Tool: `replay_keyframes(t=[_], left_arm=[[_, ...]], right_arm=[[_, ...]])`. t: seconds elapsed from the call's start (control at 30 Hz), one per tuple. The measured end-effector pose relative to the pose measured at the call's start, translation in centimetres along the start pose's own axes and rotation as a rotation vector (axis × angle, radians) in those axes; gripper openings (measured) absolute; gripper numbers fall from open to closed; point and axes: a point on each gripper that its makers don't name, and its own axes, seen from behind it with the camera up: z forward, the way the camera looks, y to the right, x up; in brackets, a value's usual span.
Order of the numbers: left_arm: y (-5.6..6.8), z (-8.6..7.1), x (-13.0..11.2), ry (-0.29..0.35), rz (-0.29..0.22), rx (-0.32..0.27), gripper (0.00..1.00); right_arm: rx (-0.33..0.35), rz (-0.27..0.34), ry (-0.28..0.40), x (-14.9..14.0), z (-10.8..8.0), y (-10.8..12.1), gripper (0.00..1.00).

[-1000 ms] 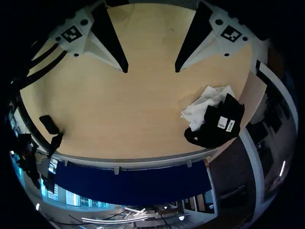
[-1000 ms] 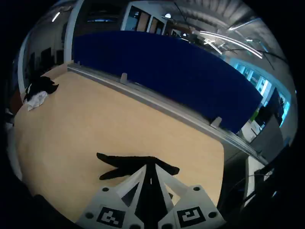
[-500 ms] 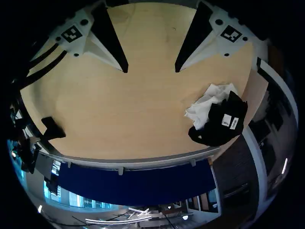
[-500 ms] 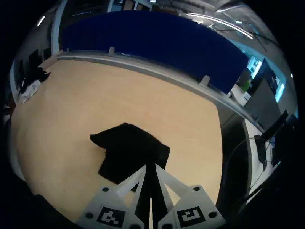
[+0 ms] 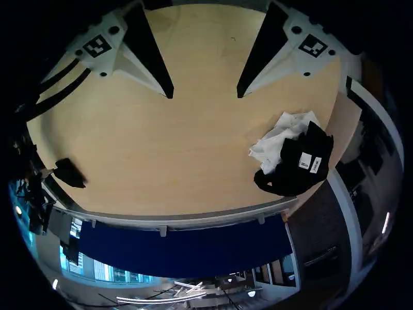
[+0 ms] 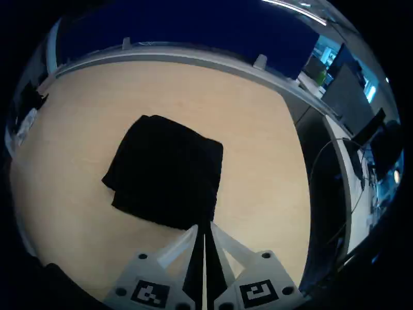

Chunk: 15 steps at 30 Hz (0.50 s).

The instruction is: Fold towel

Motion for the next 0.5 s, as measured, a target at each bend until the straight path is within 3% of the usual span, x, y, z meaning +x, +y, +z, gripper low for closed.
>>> replay_keyframes(t=[0.27, 0.5], left_arm=[[-0.2, -0.1, -0.1, 0.0, 0.002, 0.004, 0.91], [0.0, -0.1, 0.2, 0.003, 0.013, 0.0, 0.91]], right_arm=[[-0.009, 0.039, -0.053, -2.3, 1.2, -0.4, 0.03], [0.002, 0.032, -0.048, -2.3, 1.3, -1.2, 0.03]])
